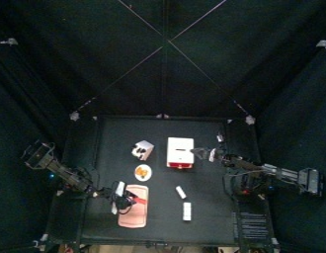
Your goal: Put salmon on plate
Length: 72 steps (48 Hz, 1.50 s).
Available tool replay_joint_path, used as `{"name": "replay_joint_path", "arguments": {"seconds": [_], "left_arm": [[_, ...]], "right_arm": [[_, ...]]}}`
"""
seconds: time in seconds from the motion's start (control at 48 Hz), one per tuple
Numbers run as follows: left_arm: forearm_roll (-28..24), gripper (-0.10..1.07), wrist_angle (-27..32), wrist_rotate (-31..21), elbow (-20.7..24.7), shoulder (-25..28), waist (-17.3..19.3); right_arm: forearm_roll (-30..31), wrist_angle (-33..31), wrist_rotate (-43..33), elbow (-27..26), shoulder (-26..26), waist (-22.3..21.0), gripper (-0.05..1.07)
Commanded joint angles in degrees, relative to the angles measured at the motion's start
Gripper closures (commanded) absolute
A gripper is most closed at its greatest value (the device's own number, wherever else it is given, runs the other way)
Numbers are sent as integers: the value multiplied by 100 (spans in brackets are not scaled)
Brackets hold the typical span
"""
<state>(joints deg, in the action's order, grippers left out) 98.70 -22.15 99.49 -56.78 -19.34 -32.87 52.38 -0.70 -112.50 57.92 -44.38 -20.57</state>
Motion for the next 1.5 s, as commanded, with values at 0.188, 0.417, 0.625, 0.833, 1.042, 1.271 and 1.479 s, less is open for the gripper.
{"name": "replay_joint_path", "arguments": {"seconds": [0.188, 0.417, 0.625, 0.833, 1.042, 1.271, 1.479], "left_arm": [[457, 42, 439, -26, -185, 105, 97], [448, 41, 668, -26, -202, 519, 360], [457, 41, 976, -35, -141, 932, 527], [475, 37, 984, -105, -62, 1055, 694], [448, 21, 1046, -272, -62, 1055, 773], [439, 7, 1046, -272, -26, 1037, 773], [439, 7, 1037, -281, -9, 1011, 773]], "right_arm": [[18, 35, 18, -88, 97, 26, 16], [18, 26, 18, -79, 105, 44, 16], [18, 35, 18, -97, 105, 53, 16], [9, 35, 18, -105, 105, 53, 16], [18, 35, 18, -105, 105, 70, 16], [18, 35, 18, -105, 105, 79, 16], [18, 35, 18, -105, 105, 79, 16]]}}
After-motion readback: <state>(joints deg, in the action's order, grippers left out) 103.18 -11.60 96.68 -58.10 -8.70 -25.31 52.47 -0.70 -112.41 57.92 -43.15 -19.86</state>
